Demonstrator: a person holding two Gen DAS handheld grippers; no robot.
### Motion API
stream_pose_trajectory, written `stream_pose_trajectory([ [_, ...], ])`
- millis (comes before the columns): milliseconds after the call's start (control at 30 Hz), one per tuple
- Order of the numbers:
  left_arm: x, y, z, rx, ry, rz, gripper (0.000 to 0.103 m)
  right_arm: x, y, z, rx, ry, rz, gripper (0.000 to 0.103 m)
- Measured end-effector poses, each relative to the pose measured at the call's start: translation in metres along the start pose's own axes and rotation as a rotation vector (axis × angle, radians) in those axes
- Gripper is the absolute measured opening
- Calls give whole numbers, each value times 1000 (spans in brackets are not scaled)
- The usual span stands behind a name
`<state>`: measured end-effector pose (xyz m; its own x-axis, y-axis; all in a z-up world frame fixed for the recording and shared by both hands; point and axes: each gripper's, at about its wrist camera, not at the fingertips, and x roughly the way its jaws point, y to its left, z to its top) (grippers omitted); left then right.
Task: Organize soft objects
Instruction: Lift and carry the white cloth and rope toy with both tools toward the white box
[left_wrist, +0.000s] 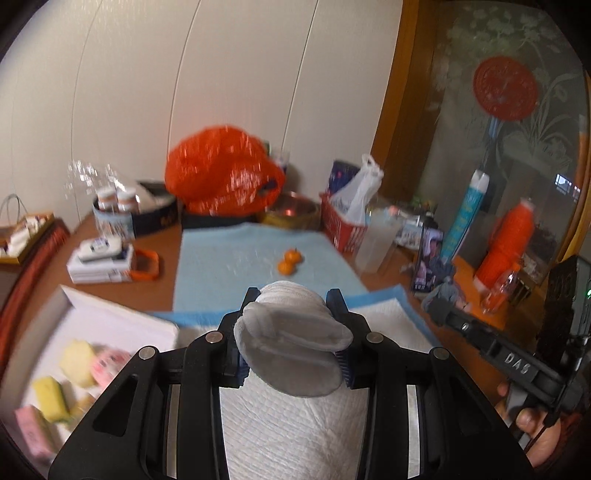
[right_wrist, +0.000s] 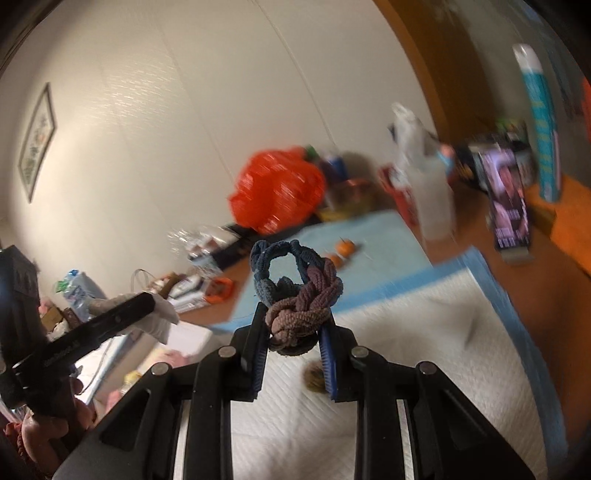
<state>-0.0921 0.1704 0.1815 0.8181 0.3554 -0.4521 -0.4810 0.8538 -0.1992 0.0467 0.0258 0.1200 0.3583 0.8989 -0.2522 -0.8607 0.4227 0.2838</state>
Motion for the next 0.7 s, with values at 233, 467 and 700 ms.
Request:
stream_pose_trajectory([
  [233,-77,11,64,-17,-174,-25,36,-41,64,69,-95,-158,167,25],
  [467,-113,41,44,-77,-198,38,36,-41,104,59,-91,-156,316,25],
  [700,-124,63,30,-108,-187,89,36,-26,123,51,-88,-114,360,25],
])
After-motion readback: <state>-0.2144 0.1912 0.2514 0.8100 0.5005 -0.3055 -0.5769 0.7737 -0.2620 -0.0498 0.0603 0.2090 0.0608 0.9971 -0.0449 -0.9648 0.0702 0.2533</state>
